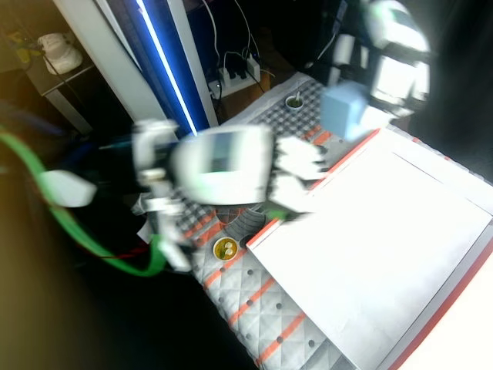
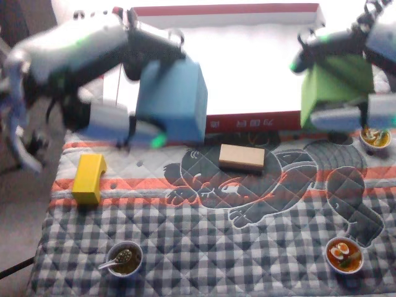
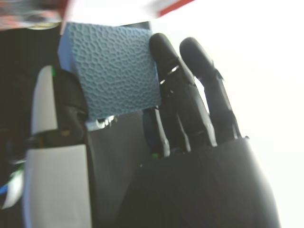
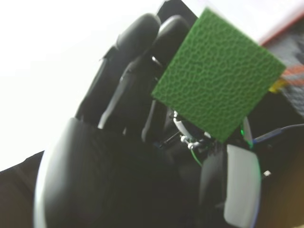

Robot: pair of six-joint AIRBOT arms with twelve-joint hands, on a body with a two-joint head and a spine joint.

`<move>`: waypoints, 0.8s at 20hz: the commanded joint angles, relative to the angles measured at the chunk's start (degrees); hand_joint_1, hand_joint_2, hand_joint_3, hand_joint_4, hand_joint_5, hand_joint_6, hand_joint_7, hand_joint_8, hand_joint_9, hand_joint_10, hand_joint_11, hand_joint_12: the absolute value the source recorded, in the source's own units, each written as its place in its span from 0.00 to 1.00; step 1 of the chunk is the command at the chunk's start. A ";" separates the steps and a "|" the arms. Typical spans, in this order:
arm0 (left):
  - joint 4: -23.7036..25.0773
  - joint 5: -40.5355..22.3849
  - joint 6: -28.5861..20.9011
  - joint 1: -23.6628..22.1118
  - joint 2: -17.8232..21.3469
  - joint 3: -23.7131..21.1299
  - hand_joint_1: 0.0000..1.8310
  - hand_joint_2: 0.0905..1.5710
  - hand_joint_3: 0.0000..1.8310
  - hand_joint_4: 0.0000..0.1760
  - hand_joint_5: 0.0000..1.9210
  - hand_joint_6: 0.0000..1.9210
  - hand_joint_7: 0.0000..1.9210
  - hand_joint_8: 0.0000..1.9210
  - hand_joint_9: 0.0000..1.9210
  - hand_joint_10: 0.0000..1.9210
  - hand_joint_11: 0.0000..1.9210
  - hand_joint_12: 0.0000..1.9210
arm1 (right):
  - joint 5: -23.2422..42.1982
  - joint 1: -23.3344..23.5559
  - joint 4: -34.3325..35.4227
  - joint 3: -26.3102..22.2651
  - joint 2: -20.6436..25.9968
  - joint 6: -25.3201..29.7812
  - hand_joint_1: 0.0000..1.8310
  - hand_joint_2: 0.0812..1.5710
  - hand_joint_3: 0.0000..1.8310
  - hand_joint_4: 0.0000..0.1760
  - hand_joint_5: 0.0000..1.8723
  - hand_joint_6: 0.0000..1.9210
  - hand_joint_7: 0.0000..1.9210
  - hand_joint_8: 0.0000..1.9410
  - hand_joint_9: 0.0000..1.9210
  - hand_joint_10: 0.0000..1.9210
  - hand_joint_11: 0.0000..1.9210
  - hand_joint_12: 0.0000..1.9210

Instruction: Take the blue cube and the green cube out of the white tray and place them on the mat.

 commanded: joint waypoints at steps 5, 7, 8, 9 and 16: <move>-0.13 -10.80 -2.71 6.54 2.50 -3.49 0.69 0.69 0.00 0.00 0.54 0.35 0.50 0.64 0.40 0.56 0.21 0.81 | 15.67 -8.81 6.58 -4.13 1.38 0.01 0.66 0.76 0.00 0.00 0.41 0.66 0.43 0.64 0.64 0.22 0.43 0.69; -1.91 -10.85 -3.26 8.57 1.92 -3.26 0.68 0.71 0.00 0.00 0.50 0.42 0.48 0.67 0.37 0.56 0.21 0.76 | 16.85 -11.99 8.99 -4.32 1.20 0.01 0.66 0.76 0.00 0.00 0.41 0.66 0.43 0.65 0.58 0.35 0.43 0.73; -3.05 -10.81 -3.26 9.79 1.40 -3.03 0.68 0.71 0.00 0.00 0.52 0.39 0.47 0.69 0.36 0.59 0.19 0.77 | 16.89 -13.88 9.93 -4.27 0.98 0.01 0.66 0.77 0.00 0.00 0.40 0.68 0.42 0.67 0.57 0.35 0.44 0.72; -3.49 -10.52 -3.26 10.36 0.95 -2.82 0.69 0.71 0.00 0.00 0.52 0.37 0.47 0.70 0.35 0.61 0.17 0.78 | 16.85 -14.94 10.42 -4.18 0.68 0.01 0.66 0.77 0.00 0.00 0.39 0.69 0.41 0.67 0.56 0.27 0.41 0.66; -8.80 -8.60 -3.26 11.13 -4.56 1.52 0.45 0.55 0.00 0.38 0.29 0.00 0.33 0.00 0.29 0.06 0.03 0.50 | 16.14 -17.58 12.44 -3.51 -1.18 0.62 0.51 0.79 0.00 0.00 0.37 0.00 0.45 0.00 0.46 0.00 0.19 0.55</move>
